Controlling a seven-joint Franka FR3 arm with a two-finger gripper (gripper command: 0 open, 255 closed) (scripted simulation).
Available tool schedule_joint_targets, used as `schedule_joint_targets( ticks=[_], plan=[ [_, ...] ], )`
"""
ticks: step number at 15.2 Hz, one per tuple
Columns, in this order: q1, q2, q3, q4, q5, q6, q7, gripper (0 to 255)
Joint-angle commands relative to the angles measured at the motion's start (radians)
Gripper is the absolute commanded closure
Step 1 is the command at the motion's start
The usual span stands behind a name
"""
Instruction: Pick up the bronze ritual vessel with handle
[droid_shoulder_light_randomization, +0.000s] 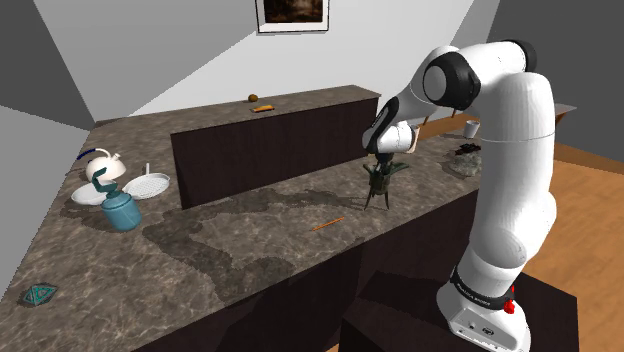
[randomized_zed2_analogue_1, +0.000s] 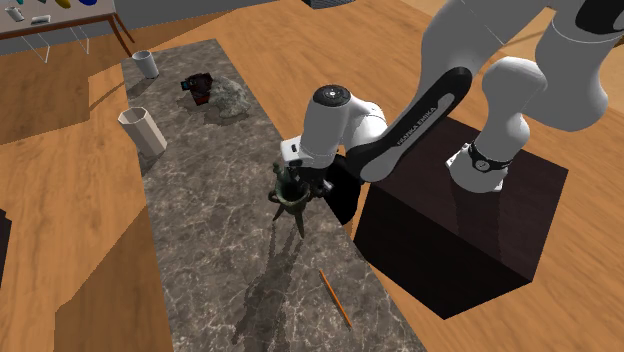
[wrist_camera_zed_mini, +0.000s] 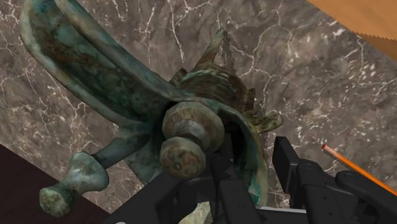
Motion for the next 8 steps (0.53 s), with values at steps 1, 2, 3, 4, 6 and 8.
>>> schedule_joint_targets(
  ticks=[1,2,3,4,6,8],
  plan=[
    [0.000,-0.001,0.000,-0.005,0.000,0.003,-0.002,255],
    [0.006,-0.013,-0.008,-0.006,-0.011,-0.008,0.006,255],
    [0.012,-0.025,-0.017,-0.006,-0.021,-0.019,0.013,255],
    [0.018,-0.037,-0.024,-0.006,-0.032,-0.030,0.020,255],
    [0.030,-0.060,-0.039,-0.006,-0.054,-0.052,0.035,255],
    [0.040,-0.083,-0.053,-0.004,-0.076,-0.074,0.050,255]
  ],
)
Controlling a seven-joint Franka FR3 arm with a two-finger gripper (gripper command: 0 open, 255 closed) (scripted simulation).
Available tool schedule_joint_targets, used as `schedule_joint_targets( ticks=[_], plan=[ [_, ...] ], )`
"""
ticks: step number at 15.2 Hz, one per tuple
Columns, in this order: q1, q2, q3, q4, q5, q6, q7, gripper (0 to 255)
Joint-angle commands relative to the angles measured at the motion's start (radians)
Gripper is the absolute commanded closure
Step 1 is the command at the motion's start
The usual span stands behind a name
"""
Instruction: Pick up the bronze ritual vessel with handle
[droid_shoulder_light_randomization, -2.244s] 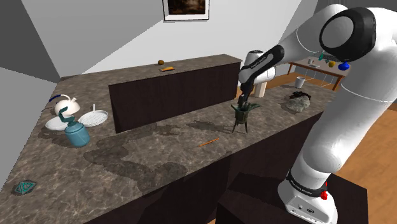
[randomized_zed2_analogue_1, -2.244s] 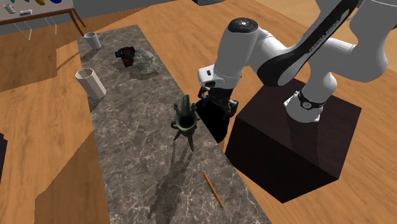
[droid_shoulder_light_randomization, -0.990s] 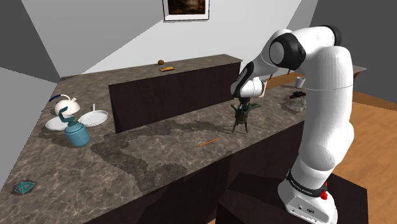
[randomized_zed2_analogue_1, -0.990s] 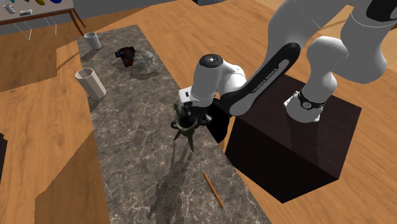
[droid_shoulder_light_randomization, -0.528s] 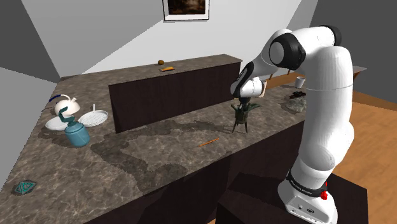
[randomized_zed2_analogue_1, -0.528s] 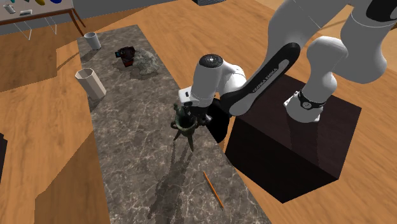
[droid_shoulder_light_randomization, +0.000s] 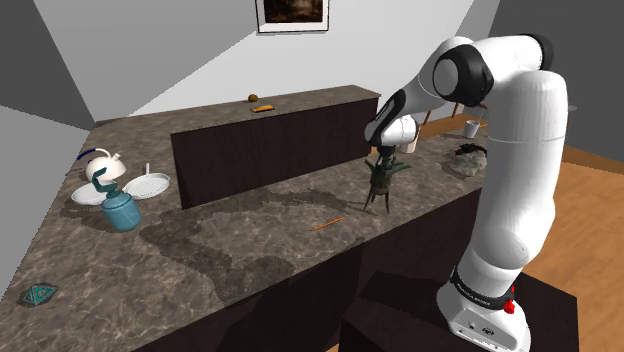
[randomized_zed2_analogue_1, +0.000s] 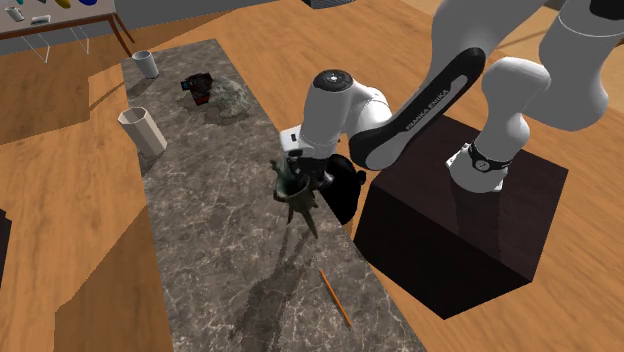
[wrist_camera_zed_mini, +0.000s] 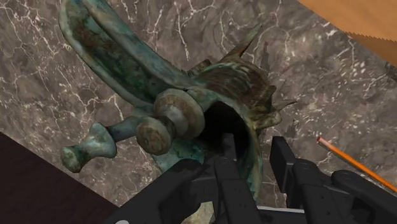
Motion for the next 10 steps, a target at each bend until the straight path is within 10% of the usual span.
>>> schedule_joint_targets(
  ticks=[1,10],
  plan=[
    [0.012,-0.022,-0.012,0.002,-0.022,-0.021,0.017,255],
    [0.039,-0.102,-0.047,0.017,-0.097,-0.105,0.067,255]
  ],
)
